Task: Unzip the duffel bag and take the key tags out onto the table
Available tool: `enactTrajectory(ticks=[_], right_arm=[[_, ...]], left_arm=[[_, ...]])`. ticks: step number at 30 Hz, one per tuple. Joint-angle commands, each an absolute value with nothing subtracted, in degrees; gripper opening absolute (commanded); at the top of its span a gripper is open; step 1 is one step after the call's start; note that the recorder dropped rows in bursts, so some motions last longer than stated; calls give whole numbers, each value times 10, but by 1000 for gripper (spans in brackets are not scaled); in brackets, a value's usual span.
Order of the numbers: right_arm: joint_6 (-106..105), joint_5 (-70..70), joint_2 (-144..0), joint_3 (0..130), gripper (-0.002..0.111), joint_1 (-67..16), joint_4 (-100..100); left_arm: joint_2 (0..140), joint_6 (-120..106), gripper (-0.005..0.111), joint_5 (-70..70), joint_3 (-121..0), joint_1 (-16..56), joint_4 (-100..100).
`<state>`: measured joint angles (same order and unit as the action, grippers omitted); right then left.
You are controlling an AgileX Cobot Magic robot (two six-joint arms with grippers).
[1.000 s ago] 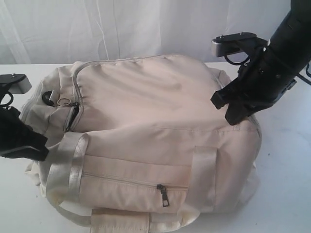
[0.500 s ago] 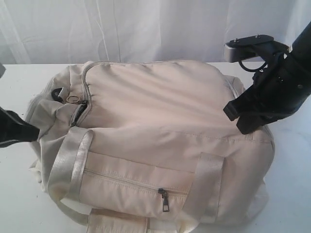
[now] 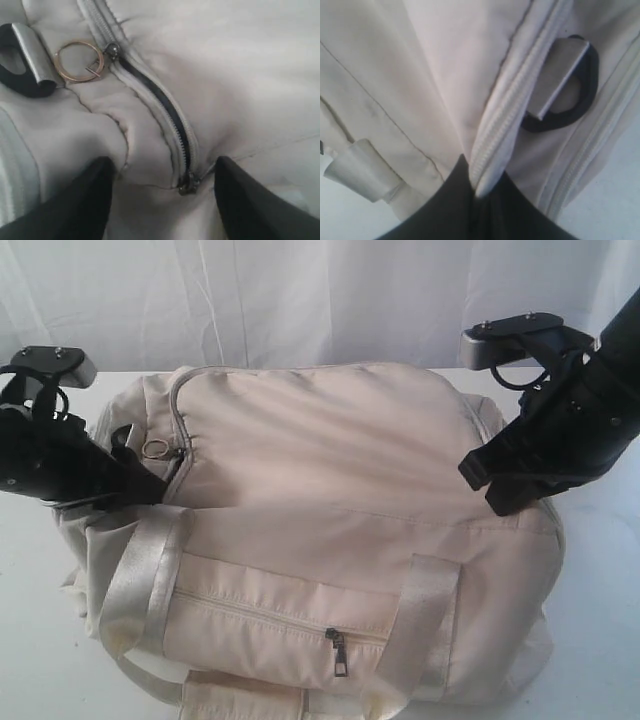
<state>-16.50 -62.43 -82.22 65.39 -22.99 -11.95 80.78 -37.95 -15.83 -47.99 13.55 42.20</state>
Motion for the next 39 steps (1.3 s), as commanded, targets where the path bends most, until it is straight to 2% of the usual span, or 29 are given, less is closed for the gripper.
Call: enactTrajectory(ticks=[1, 3, 6, 13, 21, 23, 30, 34, 39], right_arm=[[-163, -621, -814, 639, 0, -229, -100], [-163, -618, -814, 639, 0, -229, -100], [-163, -616, -814, 639, 0, -229, -100], [-163, -616, -814, 639, 0, -229, -100], [-163, -616, -814, 639, 0, -229, -100], [-163, -616, -814, 639, 0, -229, -101], [-163, -615, -814, 639, 0, -229, -102], [-163, -615, -814, 639, 0, -229, -105], [-163, -616, -814, 639, 0, -229, -105]], left_arm=[[846, -383, 47, -145, -483, 140, 432], [853, -383, 25, -144, -483, 140, 432], [854, -386, 0, -147, -483, 140, 432], [817, -391, 0, -210, -483, 140, 425], [712, -392, 0, -252, -484, 140, 392], [700, -387, 6, -272, -499, 140, 383], [764, -174, 43, -447, -690, 140, 160], [827, -173, 62, -533, -761, 148, 155], [887, -176, 67, -540, -766, 179, 145]])
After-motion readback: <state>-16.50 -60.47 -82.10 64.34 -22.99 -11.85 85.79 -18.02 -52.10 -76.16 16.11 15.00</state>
